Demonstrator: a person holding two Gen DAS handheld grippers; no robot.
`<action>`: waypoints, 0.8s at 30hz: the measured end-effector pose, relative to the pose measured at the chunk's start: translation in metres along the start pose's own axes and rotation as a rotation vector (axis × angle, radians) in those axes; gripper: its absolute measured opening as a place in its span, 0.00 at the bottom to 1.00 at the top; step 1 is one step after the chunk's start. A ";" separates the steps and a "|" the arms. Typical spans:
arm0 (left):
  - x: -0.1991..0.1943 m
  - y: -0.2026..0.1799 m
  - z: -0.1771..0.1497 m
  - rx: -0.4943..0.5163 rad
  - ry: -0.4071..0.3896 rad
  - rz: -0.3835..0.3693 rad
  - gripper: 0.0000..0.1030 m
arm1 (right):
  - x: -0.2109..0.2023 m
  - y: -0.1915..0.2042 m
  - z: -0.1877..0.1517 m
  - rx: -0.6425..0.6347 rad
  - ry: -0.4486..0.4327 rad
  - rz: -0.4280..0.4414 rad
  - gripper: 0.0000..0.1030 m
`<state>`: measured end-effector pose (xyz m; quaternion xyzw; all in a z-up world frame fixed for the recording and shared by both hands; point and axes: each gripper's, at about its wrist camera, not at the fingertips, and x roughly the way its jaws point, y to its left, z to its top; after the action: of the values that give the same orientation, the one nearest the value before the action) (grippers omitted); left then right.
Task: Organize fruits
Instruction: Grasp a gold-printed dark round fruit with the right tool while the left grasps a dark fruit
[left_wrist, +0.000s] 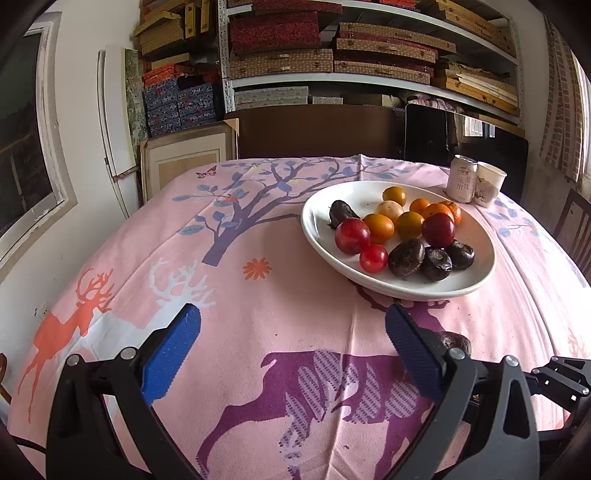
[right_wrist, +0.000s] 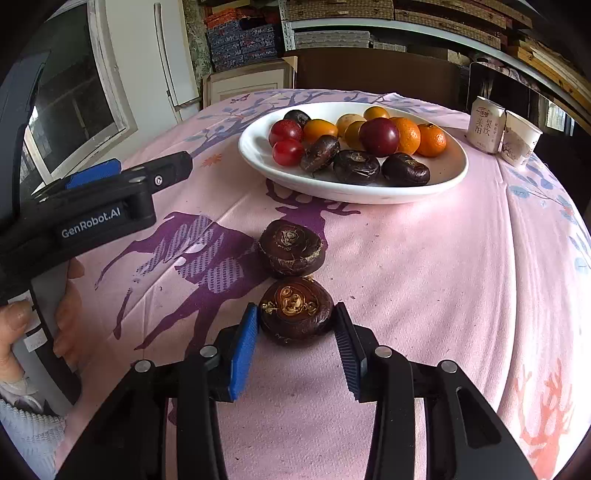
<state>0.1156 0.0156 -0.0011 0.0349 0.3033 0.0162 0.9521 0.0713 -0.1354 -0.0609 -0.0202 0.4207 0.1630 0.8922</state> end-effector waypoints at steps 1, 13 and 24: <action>0.000 -0.001 0.000 0.005 0.002 0.001 0.95 | 0.000 0.000 0.000 0.002 0.000 0.004 0.40; -0.001 -0.059 -0.013 0.234 0.017 -0.071 0.95 | -0.018 -0.063 0.007 0.191 -0.087 -0.146 0.40; 0.024 -0.094 -0.016 0.275 0.138 -0.104 0.96 | -0.020 -0.070 0.006 0.213 -0.094 -0.167 0.40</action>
<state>0.1266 -0.0760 -0.0355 0.1479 0.3687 -0.0724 0.9149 0.0858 -0.2059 -0.0492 0.0473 0.3902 0.0432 0.9185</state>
